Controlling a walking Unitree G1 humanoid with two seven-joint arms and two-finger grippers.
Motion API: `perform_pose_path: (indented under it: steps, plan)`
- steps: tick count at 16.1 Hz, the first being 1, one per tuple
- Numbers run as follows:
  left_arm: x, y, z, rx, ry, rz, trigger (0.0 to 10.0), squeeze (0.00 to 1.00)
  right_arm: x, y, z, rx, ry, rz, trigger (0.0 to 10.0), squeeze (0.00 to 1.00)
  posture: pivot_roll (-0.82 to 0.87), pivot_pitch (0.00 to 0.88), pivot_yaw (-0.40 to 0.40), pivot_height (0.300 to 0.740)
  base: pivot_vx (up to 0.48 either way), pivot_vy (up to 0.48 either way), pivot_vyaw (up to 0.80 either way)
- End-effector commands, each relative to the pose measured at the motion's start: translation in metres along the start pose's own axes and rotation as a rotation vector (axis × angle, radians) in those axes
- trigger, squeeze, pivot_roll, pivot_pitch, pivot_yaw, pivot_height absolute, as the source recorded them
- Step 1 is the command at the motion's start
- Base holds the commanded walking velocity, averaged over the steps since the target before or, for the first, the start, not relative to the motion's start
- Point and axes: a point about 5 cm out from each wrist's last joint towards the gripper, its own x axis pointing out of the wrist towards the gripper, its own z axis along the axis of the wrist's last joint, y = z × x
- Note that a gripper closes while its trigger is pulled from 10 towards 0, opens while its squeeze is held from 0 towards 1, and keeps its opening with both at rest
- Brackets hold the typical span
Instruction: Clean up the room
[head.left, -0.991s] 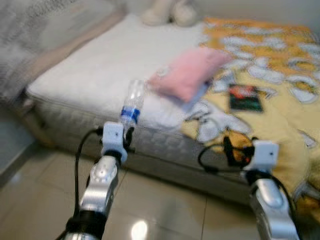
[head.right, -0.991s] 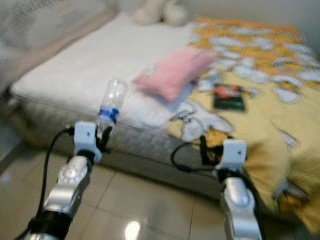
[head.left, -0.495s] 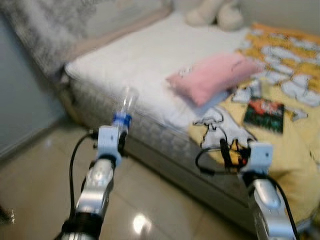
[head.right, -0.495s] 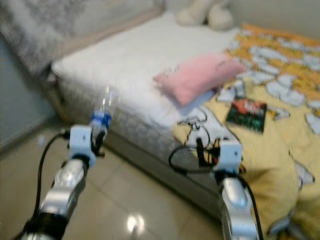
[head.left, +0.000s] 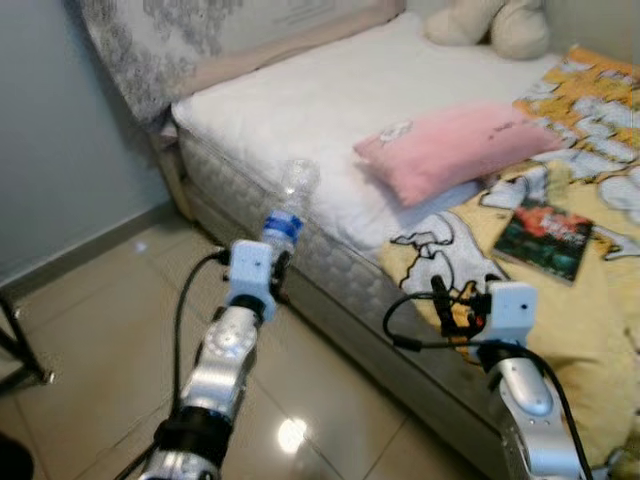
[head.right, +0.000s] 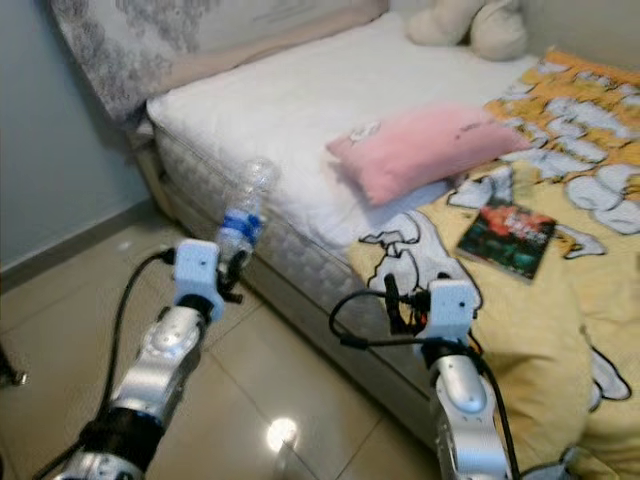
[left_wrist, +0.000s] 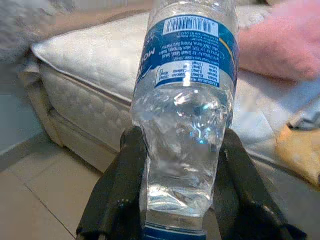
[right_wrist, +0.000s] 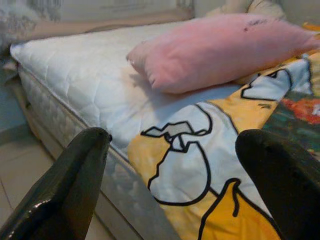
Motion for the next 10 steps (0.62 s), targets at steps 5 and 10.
perform_pose_path:
  steps: [5, 10]
  plan:
    - [0.003, 0.016, 0.005, -0.04, -0.018, 0.065, 10.0, 0.0, 0.003, -0.005, 0.001, 0.031, -0.003, -0.03, 10.0, 0.0, -0.09, 0.0, 0.024, 0.74, 0.459, 0.0, 0.13]
    - [-0.005, 0.025, 0.003, -0.032, -0.026, 0.044, 10.0, 0.0, 0.005, -0.001, 0.0, 0.029, 0.005, -0.001, 10.0, 0.0, -0.06, 0.0, 0.014, 0.74, 0.458, 0.0, 0.59]
